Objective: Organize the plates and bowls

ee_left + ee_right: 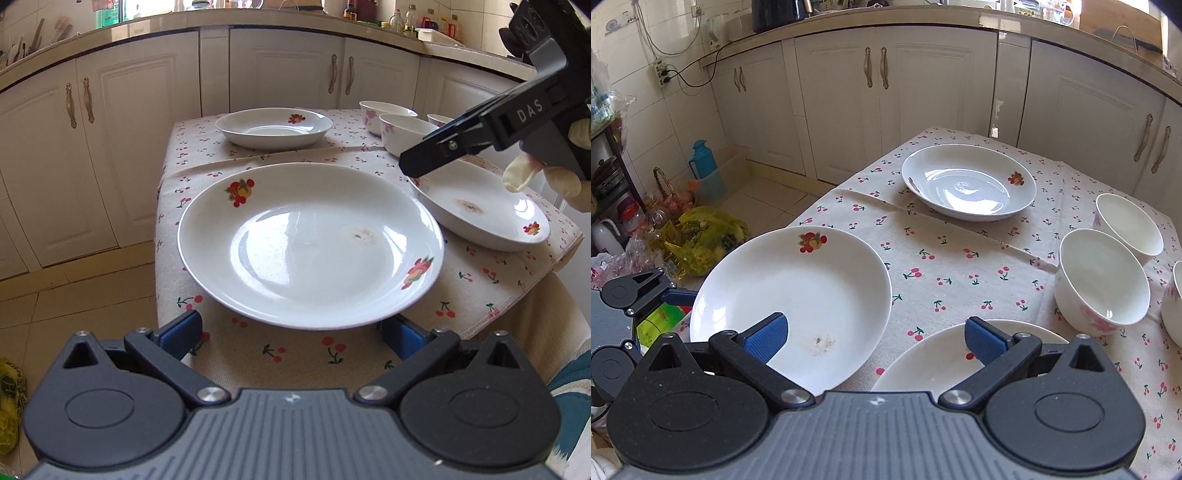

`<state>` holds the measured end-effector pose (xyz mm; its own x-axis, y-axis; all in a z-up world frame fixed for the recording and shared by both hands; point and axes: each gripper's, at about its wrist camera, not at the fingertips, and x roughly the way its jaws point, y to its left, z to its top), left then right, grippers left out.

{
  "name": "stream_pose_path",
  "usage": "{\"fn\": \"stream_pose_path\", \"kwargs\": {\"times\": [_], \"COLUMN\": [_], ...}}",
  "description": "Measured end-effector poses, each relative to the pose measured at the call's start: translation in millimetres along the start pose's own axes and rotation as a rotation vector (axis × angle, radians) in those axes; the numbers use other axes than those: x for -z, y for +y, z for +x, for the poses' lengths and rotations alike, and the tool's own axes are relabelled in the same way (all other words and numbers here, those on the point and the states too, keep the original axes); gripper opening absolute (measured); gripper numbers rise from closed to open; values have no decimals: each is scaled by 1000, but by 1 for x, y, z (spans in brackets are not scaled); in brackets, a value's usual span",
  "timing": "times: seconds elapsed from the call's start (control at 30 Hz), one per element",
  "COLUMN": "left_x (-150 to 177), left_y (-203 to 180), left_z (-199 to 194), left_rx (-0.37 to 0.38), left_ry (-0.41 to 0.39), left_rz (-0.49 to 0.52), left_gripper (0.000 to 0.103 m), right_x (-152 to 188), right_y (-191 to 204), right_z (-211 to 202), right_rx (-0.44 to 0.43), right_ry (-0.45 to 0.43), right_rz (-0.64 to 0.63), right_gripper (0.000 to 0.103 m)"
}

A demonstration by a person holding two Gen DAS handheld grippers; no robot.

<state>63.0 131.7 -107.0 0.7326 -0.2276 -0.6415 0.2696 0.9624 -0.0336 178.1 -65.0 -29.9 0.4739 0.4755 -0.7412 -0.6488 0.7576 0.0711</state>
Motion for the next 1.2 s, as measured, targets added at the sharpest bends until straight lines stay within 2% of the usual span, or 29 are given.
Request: {"fn": "stream_pose_path", "kwargs": {"times": [0.23, 0.53, 0.63, 0.77, 0.97, 1.2], "left_x": [-1, -4, -5, -7, -6, -8], "left_y": [3, 9, 9, 10, 9, 11], "left_z": [0, -5, -4, -3, -4, -5], "left_rx": [12, 59, 67, 85, 102, 113], "left_ry": [6, -3, -4, -3, -8, -1], "left_rz": [11, 86, 113, 129, 152, 174], "left_gripper": [103, 101, 100, 100, 99, 99], "right_x": [-14, -33, -37, -39, -40, -40], "right_y": [1, -9, -12, -13, -10, -15], "right_z": [21, 56, 68, 82, 93, 92], "right_rx": [-55, -161, -181, -207, -246, -257], "right_ry": [23, 85, 110, 146, 170, 163], "right_rz": [-29, -16, -13, -9, -17, 3], "right_gripper": [103, 103, 98, 84, 70, 68]}}
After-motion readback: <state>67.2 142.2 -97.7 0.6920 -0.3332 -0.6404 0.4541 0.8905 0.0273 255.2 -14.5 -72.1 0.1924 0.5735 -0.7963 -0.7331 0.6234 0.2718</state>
